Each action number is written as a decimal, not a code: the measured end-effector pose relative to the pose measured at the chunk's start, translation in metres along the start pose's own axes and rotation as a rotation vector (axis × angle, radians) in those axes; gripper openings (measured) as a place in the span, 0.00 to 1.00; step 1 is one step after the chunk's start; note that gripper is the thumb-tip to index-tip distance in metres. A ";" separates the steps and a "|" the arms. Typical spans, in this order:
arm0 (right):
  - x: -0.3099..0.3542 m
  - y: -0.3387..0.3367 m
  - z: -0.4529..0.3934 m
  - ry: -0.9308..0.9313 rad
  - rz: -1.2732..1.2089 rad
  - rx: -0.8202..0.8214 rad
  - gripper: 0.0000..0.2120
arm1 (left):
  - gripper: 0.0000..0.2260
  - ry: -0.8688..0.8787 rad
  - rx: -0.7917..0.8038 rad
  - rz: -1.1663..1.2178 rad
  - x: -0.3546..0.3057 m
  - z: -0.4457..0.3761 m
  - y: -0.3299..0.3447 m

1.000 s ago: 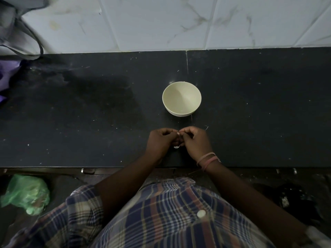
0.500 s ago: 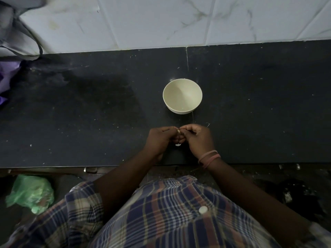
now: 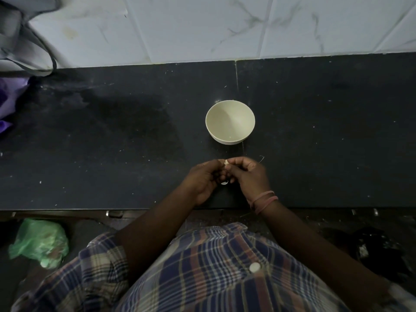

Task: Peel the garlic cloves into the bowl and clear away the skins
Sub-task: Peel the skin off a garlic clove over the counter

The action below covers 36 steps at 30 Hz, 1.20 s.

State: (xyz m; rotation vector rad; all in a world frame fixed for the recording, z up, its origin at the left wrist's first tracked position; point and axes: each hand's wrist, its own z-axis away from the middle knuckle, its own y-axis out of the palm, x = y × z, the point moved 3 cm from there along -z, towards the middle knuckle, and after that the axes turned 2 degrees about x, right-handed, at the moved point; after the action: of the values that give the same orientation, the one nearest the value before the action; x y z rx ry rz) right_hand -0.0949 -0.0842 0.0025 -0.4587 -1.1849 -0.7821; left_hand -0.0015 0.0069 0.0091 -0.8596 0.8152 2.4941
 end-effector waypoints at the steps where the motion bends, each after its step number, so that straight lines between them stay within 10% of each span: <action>1: -0.001 0.000 -0.001 0.026 -0.051 -0.013 0.05 | 0.06 -0.005 0.000 0.004 -0.001 0.000 0.001; 12: -0.005 0.004 -0.005 0.297 -0.615 -0.148 0.06 | 0.04 -0.051 -0.103 -0.020 0.005 -0.001 -0.011; 36: 0.004 -0.004 -0.005 0.013 0.121 -0.076 0.06 | 0.06 0.226 -0.091 -0.603 -0.006 -0.002 -0.010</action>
State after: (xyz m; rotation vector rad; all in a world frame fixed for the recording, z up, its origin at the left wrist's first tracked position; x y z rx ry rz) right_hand -0.0941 -0.0922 0.0045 -0.5815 -1.1074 -0.7265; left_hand 0.0084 0.0124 0.0080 -1.2228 0.4197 1.9346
